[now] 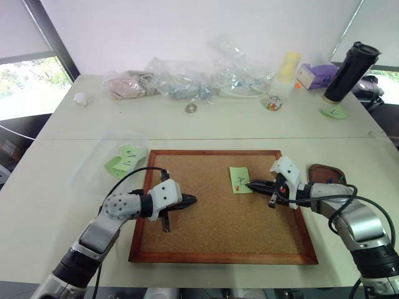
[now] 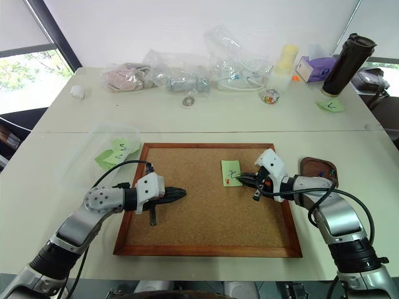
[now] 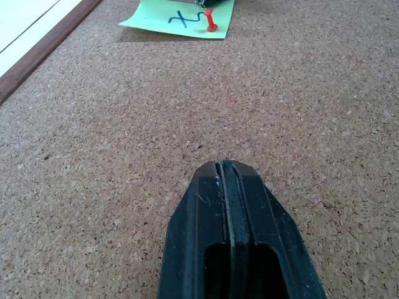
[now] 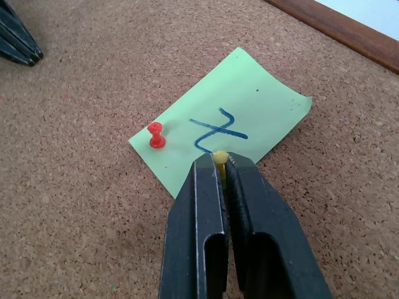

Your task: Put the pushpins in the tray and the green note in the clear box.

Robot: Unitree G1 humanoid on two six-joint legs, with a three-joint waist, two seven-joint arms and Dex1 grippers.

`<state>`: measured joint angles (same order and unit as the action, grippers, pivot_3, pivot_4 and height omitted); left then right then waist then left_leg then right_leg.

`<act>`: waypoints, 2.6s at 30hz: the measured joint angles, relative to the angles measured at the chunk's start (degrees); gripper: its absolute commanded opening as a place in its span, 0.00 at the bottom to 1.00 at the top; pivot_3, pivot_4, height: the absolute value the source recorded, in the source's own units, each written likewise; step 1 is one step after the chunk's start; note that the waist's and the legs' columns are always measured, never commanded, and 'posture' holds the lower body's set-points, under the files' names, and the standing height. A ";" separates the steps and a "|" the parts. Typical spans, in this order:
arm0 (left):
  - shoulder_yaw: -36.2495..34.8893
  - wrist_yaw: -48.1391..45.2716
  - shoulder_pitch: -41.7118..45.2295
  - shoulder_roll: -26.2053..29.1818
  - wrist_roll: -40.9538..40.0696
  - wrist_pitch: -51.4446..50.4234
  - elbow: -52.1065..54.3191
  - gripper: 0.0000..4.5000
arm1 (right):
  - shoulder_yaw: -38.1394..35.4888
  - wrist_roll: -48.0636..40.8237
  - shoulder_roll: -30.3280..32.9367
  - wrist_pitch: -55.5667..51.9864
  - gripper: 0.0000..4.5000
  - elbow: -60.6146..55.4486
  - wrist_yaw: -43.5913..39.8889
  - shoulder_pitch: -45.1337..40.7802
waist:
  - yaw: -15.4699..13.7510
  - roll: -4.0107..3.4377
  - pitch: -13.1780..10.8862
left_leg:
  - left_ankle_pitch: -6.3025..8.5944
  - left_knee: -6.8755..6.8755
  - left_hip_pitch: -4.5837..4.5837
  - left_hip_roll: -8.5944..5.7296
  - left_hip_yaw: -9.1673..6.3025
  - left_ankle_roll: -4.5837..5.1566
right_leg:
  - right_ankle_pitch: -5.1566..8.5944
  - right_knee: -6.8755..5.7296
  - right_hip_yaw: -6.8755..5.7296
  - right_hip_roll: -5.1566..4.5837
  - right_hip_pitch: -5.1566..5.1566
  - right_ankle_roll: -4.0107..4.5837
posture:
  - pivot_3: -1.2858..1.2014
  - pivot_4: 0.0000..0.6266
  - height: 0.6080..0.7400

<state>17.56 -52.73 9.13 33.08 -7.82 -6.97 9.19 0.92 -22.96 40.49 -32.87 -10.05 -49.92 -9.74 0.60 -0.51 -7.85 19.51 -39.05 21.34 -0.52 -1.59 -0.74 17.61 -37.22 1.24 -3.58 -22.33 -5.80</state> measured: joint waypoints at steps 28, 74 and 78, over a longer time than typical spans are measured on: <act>1.34 -0.25 1.29 -0.50 0.98 0.69 -1.00 0.00 | -28.82 -4.13 7.95 -1.33 0.02 7.59 4.61 10.17 | -1.10 -0.15 0.13 | 0.03 0.00 -0.04 -0.03 0.05 0.06 | 0.00 0.03 0.05 -0.01 0.08 0.00 | 0.52 0.24 1.00; 1.53 0.14 0.89 -0.54 2.19 -0.21 0.20 0.00 | -8.21 -9.57 2.04 -7.95 0.98 -13.18 4.54 7.67 | -1.13 -0.29 0.26 | 0.04 0.00 -0.01 -0.03 0.00 0.07 | 0.00 0.05 0.03 0.01 0.06 0.00 | 0.52 0.24 1.00; 1.40 0.15 0.74 -0.53 2.19 -0.25 0.26 0.00 | -2.85 -5.65 0.15 -4.41 0.98 -11.00 4.48 5.85 | -1.08 -0.29 0.26 | 0.04 0.01 -0.03 -0.03 0.00 0.07 | 0.00 0.03 0.02 0.02 0.05 0.00 | 0.52 0.24 1.00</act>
<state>18.97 -52.57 9.87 32.55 -5.63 -7.21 9.45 -1.93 -28.61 40.64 -37.27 -21.05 -45.45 -3.89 -0.48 -0.80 -7.58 19.55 -39.04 21.31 -0.55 -1.59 -0.67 17.61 -37.19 1.25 -3.55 -22.28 -5.80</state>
